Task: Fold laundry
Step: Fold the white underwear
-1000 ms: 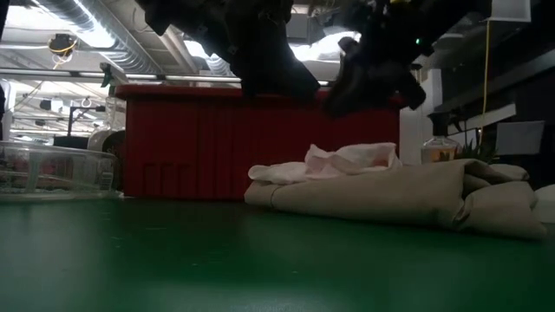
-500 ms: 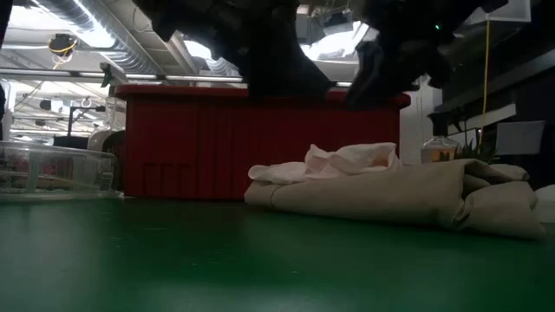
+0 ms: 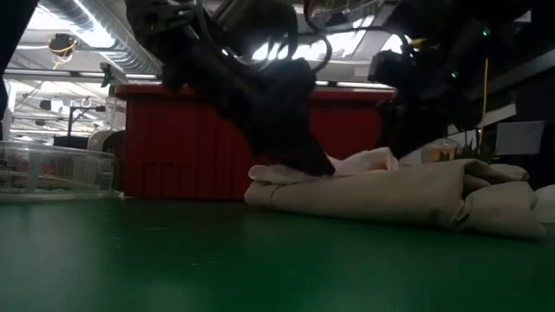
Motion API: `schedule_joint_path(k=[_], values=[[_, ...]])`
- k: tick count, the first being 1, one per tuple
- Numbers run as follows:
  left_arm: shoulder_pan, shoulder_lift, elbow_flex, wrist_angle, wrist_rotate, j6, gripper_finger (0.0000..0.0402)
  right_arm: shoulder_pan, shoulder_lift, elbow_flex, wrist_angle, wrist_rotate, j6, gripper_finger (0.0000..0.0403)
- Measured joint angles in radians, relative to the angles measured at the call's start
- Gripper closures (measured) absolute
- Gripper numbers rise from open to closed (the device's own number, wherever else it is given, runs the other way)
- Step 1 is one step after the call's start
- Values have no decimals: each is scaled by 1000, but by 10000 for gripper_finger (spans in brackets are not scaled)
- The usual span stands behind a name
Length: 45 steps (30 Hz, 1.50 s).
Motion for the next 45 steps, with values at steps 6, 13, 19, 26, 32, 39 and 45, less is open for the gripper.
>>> schedule_joint_path(k=[6,13,19,26,32,39,45], values=[[0,-48,0,-4,0,0,301,2,-4,-4,2,-3,0,265],[23,-206,1,-98,-4,-47,301,2,-6,68,-3,-3,-8,265],[81,-359,1,-305,-4,-121,301,2,-6,106,-18,-3,-62,265],[139,-524,1,-465,-1,-130,301,2,-7,107,-25,-2,-80,265],[181,-534,1,-611,5,-367,301,2,-7,107,-23,-2,-80,265],[172,-443,1,-655,10,-494,301,2,-7,107,-20,-2,-83,265],[172,-364,1,-646,5,-497,301,2,-7,107,-20,-3,-83,265]])
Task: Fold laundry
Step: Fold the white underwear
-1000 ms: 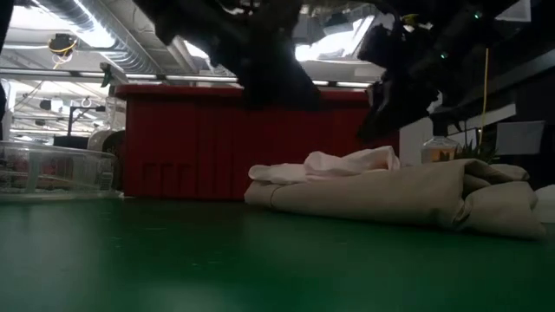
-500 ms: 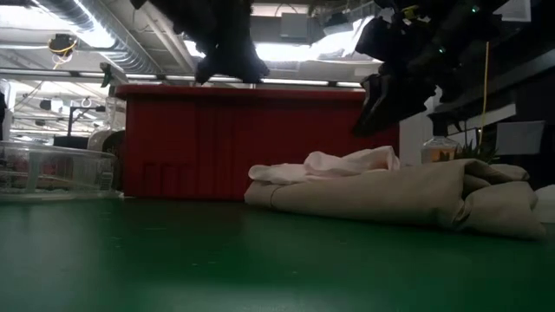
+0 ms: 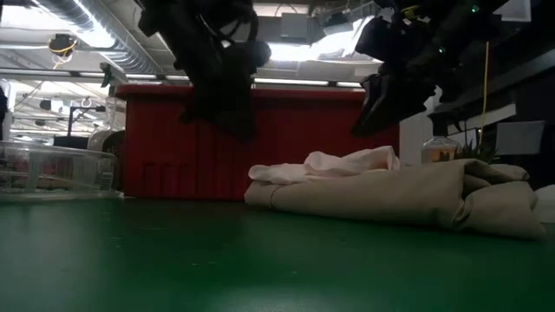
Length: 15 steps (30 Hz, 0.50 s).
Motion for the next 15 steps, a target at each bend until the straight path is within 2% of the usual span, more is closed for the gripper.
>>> schedule_joint_path(k=[10,15], values=[[-3,67,-1,54,31,-51,301,0,0,0,-1,-1,0,265],[-3,103,-1,126,29,-133,301,0,0,0,1,-1,0,265]])
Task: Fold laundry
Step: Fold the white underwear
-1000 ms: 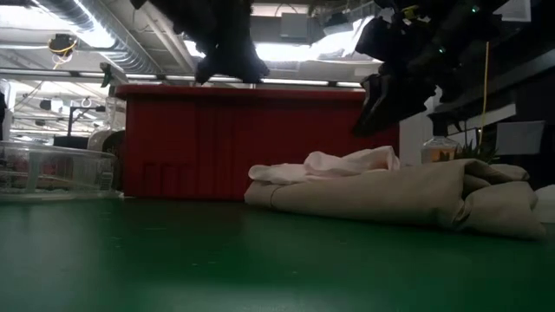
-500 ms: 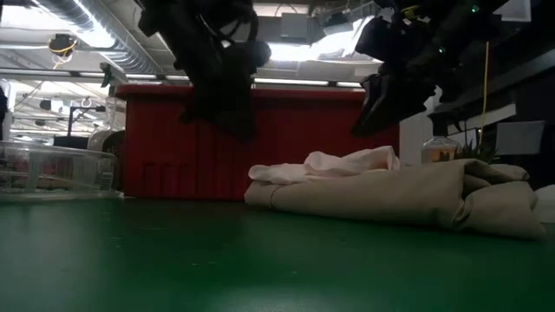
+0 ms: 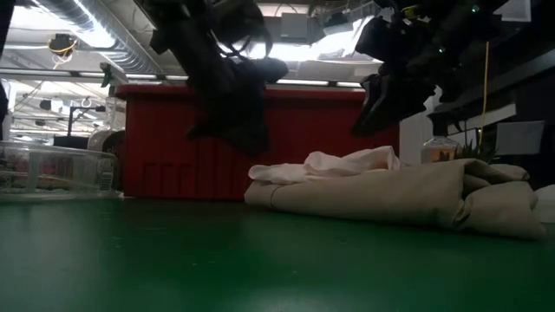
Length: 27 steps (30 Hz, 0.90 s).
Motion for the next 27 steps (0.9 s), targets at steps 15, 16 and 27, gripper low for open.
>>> schedule_joint_path(k=[15,16,27], values=[[2,128,0,87,18,-121,301,0,0,0,-1,-7,0,265],[2,127,0,88,18,-121,303,0,0,0,-1,-7,0,265],[2,123,0,87,20,-118,394,0,0,0,-1,-7,0,265]])
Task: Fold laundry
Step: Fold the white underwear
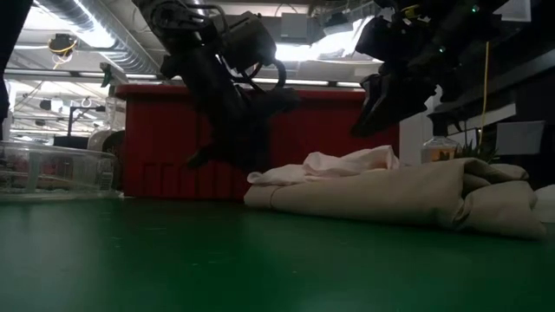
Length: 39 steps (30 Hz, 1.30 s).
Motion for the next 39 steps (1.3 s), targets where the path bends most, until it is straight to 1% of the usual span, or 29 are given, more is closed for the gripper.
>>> schedule_joint_path(k=[5,10,13,19,25,29,31,34,39], values=[[0,-29,0,-4,0,24,398,0,0,0,0,0,0,265],[0,-87,0,-2,-19,28,399,0,0,0,0,0,0,265],[-8,-100,0,31,-24,28,400,0,0,0,1,-1,0,265],[-48,-100,0,182,-33,29,401,0,0,0,0,0,0,265],[-97,-87,0,351,-102,30,401,0,-25,2,-37,3,0,265],[-122,-52,1,455,-143,67,401,0,-69,45,-175,10,2,265],[-129,-27,2,540,-153,80,401,0,-89,53,-214,11,11,265],[-133,20,2,615,-155,81,401,0,-89,53,-237,11,61,265],[-139,98,2,751,-145,79,401,0,-61,52,-245,11,66,265]])
